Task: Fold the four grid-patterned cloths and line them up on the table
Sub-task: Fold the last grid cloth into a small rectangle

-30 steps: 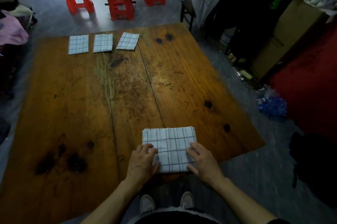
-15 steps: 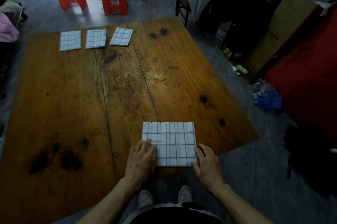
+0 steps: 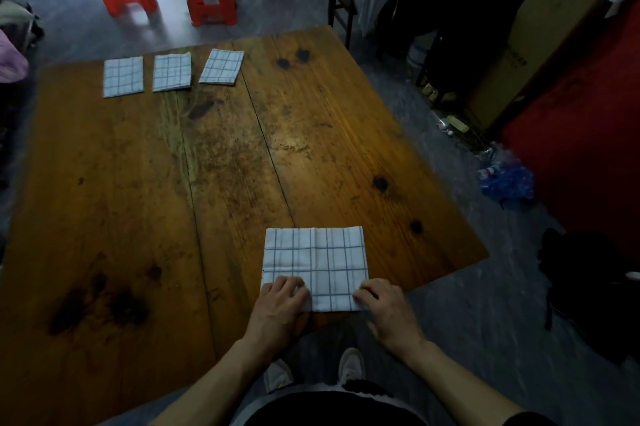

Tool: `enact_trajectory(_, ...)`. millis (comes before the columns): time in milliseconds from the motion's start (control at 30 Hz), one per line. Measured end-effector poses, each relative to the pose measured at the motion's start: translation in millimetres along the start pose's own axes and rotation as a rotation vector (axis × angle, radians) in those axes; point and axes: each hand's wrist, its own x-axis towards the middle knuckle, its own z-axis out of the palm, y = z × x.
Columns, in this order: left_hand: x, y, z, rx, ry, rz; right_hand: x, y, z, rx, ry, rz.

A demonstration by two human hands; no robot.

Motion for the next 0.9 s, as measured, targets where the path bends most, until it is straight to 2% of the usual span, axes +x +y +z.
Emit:
enact_trajectory(100,-0.1,-0.5,-2.2,-0.003,0.018,-0.018,6.1,3.2,0.1,-0.002,0.072,-0.010)
enact_trajectory(300,0.5,-3.1,-5.6,-0.008,0.043,-0.031,5.2,10.0,-3.3,0.028,0.074,-0.027)
enact_trajectory(533,11.0,3.9,-16.7,-0.012,0.106,0.015,16.6,4.3,-16.6,0.154,0.162,0.070)
enact_trajectory(900,62.2,18.6,-68.5,0.015,0.384,0.115,73.4,-23.5,-85.0,0.432,0.362,0.028)
